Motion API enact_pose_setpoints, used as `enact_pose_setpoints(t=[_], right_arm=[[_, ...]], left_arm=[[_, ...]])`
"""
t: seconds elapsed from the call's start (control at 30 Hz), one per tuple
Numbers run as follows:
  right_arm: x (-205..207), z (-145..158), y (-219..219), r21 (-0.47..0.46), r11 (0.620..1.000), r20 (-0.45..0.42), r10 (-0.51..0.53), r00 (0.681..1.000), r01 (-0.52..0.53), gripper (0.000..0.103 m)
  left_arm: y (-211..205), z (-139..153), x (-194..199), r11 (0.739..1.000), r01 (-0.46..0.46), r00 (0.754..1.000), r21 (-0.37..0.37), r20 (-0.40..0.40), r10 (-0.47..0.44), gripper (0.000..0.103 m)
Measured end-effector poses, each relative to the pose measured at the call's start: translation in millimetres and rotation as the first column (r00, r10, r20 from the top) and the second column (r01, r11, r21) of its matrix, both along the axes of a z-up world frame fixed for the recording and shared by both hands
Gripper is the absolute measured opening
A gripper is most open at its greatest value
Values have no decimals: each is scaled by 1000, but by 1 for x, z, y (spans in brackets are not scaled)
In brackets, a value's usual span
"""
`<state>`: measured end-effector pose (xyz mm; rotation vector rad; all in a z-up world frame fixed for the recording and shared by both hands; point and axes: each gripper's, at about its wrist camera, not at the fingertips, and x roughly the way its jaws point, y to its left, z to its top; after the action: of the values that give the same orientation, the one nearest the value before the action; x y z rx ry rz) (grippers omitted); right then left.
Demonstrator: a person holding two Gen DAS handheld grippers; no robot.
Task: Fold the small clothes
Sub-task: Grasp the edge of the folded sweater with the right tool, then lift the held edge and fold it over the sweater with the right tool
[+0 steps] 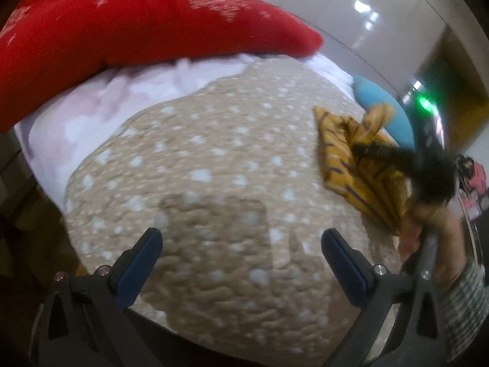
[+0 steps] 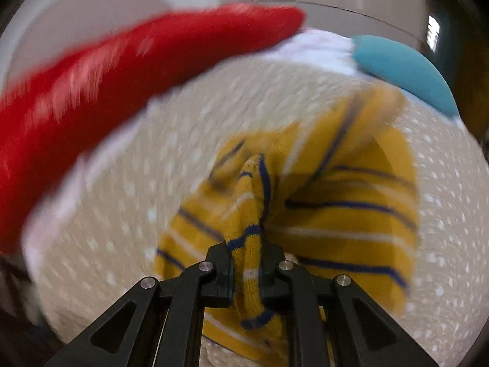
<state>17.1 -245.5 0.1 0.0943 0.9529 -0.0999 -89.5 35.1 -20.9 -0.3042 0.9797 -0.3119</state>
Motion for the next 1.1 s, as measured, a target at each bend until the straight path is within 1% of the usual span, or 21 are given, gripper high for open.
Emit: enact_pose_setpoints(t=[0.07, 0.13, 0.23, 0.27, 0.33, 0.37, 0.4, 0.47, 0.53, 0.57, 0.63, 0.67, 0.73, 0.8, 0.83, 0.87, 0.9, 0.97, 1.07, 1.1], right_arm=[[0, -12, 27, -156, 987, -6, 46, 999, -46, 13], [-6, -14, 48, -285, 954, -2, 93, 996, -89, 15], [-12, -15, 67, -374, 915, -7, 162, 987, -153, 15], [-15, -15, 71, -371, 910, -17, 194, 981, -186, 15], [-22, -19, 81, -362, 904, -33, 232, 972, -228, 29], [-26, -21, 85, -343, 906, -32, 253, 967, -248, 36], [-27, -19, 82, -322, 912, -31, 260, 965, -256, 37], [-29, -18, 76, -249, 935, -18, 257, 966, -254, 37], [-34, -8, 61, -128, 959, 5, 256, 967, -254, 38], [-39, 1, 50, -49, 965, 23, 259, 966, -258, 41], [-52, 18, 35, 55, 962, 74, 265, 961, -269, 42], [-65, 30, 28, 88, 958, 102, 263, 959, -272, 42], [-88, 52, 7, 117, 961, 165, 230, 959, -251, 42], [-97, 61, -7, 93, 976, 192, 176, 966, -196, 42], [-103, 62, -17, 73, 986, 193, 132, 972, -149, 39], [-104, 61, -26, 62, 992, 185, 97, 978, -110, 21], [-104, 58, -31, 71, 993, 171, 86, 982, -99, 8], [-97, 47, -37, 122, 989, 134, 62, 989, -78, 8], [-75, 28, -26, 169, 980, 85, 93, 992, -107, 8], [-61, 15, -18, 176, 979, 40, 101, 994, -107, 8]], left_arm=[[7, -5, 2, 1000, -20, 1000, -5, -15, 20, 103], [10, -9, 3, 999, -29, 999, -12, -29, 29, 103], [13, -13, 4, 999, -33, 999, -22, -44, 32, 103], [14, -13, 4, 999, -37, 998, -21, -42, 36, 103], [16, -10, 2, 999, -43, 999, -15, -34, 42, 103], [17, -8, 1, 999, -46, 998, -11, -31, 46, 103], [17, -6, -1, 999, -50, 998, -7, -27, 50, 103], [19, -5, -2, 999, -54, 998, 0, -25, 54, 103], [21, -3, -5, 998, -56, 998, 7, -22, 56, 103], [21, -3, -6, 998, -57, 998, 10, -23, 57, 103], [20, -5, -4, 998, -57, 998, 10, -27, 58, 103], [20, -5, -4, 998, -57, 998, 9, -28, 57, 103], [17, -6, -4, 999, -51, 998, 9, -32, 51, 103], [11, -6, -4, 999, -34, 999, 8, -34, 34, 103], [7, -6, -4, 1000, -24, 999, 10, -34, 24, 103], [4, -6, -5, 1000, -16, 999, 12, -34, 16, 103], [0, -6, -5, 1000, -5, 999, 12, -35, 5, 103], [-5, -6, -7, 1000, 8, 999, 10, -36, -8, 103], [-8, -4, -9, 1000, 19, 999, 17, -33, -19, 103], [-8, -4, -9, 1000, 20, 999, 21, -33, -19, 103]])
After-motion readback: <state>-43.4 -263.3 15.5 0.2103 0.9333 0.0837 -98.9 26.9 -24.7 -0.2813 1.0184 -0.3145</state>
